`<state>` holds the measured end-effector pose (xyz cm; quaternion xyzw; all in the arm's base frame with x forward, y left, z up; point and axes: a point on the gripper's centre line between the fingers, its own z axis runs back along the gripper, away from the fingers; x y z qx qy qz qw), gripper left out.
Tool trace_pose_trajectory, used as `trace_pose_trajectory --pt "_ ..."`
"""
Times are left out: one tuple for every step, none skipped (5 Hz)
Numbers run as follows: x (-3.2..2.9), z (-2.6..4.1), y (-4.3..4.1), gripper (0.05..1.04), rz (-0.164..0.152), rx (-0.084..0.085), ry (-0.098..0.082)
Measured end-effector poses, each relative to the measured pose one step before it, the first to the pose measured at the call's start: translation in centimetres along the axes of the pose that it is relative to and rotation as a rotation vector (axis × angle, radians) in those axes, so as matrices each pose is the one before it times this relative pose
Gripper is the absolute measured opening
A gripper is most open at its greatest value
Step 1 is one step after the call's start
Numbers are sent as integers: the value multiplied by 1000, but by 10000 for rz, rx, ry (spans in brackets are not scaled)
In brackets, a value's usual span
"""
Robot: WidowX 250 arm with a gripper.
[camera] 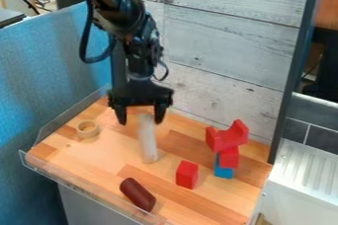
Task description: Moves the cylinder to the middle of the table
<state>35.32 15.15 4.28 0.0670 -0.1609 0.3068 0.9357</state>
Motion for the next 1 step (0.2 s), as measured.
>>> trace_pose_trajectory --pt "175 988 490 1001 182 -333 145"
